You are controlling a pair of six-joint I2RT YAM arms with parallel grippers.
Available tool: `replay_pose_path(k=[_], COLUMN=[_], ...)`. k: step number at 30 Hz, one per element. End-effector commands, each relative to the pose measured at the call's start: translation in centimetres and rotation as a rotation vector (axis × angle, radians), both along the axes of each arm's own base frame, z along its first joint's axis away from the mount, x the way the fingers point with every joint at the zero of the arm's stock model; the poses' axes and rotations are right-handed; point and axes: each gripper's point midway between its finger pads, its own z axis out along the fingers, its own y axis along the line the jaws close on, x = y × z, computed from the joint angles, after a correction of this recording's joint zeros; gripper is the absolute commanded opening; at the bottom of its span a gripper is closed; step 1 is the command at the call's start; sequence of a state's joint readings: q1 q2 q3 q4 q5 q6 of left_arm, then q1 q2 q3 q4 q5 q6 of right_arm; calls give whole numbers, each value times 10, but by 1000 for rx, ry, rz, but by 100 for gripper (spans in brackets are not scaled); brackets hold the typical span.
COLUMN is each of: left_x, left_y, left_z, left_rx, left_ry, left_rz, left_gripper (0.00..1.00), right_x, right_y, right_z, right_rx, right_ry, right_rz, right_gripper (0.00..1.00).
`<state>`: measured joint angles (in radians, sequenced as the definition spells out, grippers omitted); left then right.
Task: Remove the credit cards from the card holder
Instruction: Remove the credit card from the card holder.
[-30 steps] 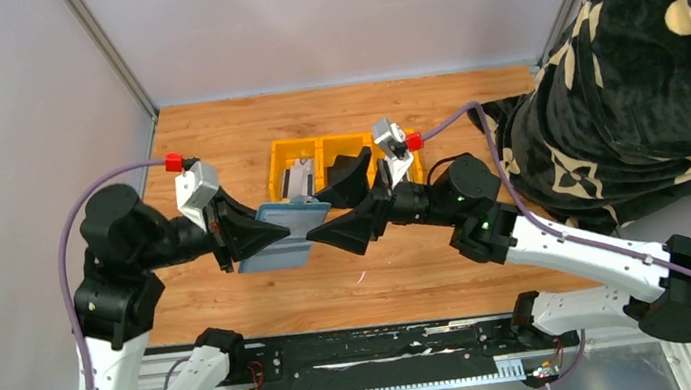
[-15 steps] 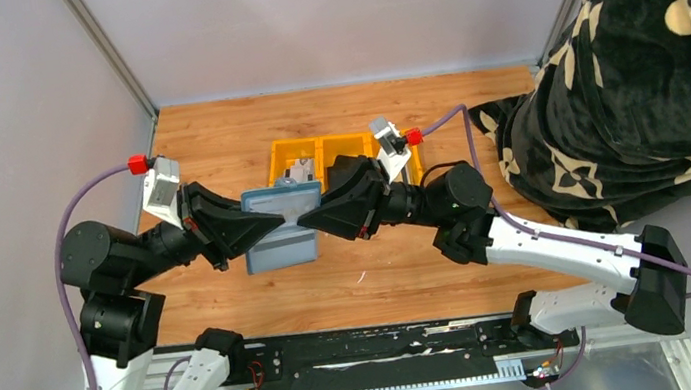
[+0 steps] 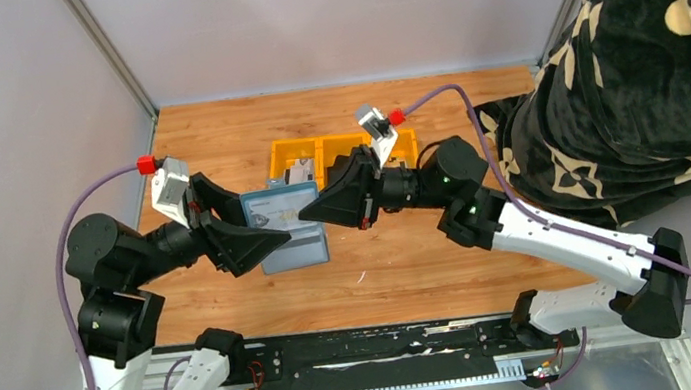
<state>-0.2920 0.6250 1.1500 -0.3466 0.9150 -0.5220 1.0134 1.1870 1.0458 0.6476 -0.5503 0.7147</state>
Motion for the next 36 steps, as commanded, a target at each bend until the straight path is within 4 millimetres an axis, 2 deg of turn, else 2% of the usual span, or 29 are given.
replay_pose_path(k=[1,2,4,5,6,11,17,25,27,30,32,33,35,36], left_x=[-3,-6,-14,-15,-15,-12,-8,-11,-13,-19,-26,-28,-30,-31], left_y=[4,5,4,4,5,1,-1,2,2,-1,-2,-2,-2,-3], left_z=[-21,-25,-35,-41,-45,-64,-106,-119,-118,-116,-115,-115,-115,-116], left_rx=[168,205,268,287,304,324,342,358,353,329,309,302,298,294], left_ry=[-48,-57,-68,-64,-56,-6,148,148,150,169,181,185,194,197], left_rz=[-24,-51,-129,-148,-156,-212,-238,-222,-234,-278,-315,-325,-328,-335], left_gripper=[70,70,65,62,60,51,31,15,15,24,49,54,52,46], right_x=[3,2,0,-5,-6,-8,-5,-5,-8,-11,-13,-14,-15,-15], right_y=[-11,-14,-19,-23,-21,-17,-6,-1,2,8,12,14,17,18], right_z=[-32,-29,-55,-57,-68,-93,-96,-80,-72,-63,-57,-55,-52,-52], right_rx=[-319,-351,-515,-557,-615,-804,-848,-811,-780,-741,-722,-714,-705,-704], right_ry=[-43,-88,-94,-101,-92,-68,-84,-113,-114,-112,-105,-102,-101,-101], right_rz=[7,10,46,73,112,199,224,238,252,282,312,324,339,341], right_gripper=[0,0,0,0,0,0,0,0,0,0,0,0,0,0])
